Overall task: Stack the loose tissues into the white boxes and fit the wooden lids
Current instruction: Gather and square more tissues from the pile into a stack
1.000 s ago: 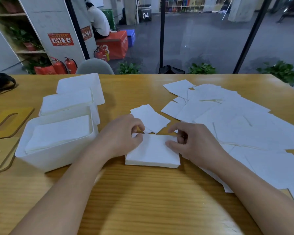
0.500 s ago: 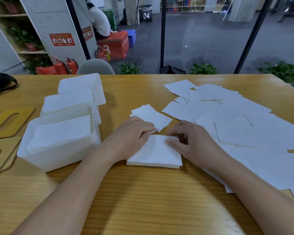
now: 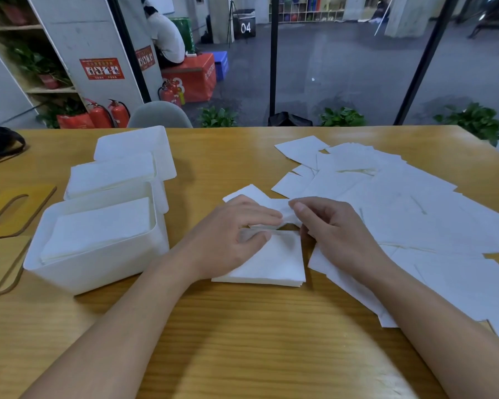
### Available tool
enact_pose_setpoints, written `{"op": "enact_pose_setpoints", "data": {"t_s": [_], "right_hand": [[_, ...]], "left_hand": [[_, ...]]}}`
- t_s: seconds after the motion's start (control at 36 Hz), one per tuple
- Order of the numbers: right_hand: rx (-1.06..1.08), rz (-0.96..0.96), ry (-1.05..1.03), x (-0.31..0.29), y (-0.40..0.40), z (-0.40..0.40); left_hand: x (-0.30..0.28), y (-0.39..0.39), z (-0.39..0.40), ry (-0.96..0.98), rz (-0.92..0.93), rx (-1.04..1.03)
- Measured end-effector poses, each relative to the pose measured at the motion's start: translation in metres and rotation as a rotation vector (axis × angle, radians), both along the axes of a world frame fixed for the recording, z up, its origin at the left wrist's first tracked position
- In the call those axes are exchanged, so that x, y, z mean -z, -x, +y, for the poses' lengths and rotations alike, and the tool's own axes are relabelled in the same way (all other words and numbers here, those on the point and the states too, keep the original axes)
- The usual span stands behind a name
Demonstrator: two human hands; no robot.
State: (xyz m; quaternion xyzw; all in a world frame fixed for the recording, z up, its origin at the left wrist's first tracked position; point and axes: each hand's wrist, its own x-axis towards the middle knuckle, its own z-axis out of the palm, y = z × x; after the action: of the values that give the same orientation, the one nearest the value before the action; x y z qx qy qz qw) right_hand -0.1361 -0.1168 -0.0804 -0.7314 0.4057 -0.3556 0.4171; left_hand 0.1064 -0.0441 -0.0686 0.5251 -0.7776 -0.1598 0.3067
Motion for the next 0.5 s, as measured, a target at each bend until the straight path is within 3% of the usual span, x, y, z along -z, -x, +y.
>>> {"op": "enact_pose_setpoints", "data": {"t_s": [0.19, 0.36, 0.5], "right_hand": [[0.028, -0.097, 0.105, 0.0, 0.001, 0.001], [0.022, -0.116, 0.246, -0.005, -0.001, 0.008], [-0.001, -0.138, 0.322, -0.01, -0.003, 0.016]], "left_hand": [[-0.001, -0.003, -0.003, 0.044, 0.138, -0.132], [0.0, -0.004, -0.008, 0.015, 0.094, -0.243], [0.001, -0.005, -0.009, -0.044, 0.335, -0.216]]}}
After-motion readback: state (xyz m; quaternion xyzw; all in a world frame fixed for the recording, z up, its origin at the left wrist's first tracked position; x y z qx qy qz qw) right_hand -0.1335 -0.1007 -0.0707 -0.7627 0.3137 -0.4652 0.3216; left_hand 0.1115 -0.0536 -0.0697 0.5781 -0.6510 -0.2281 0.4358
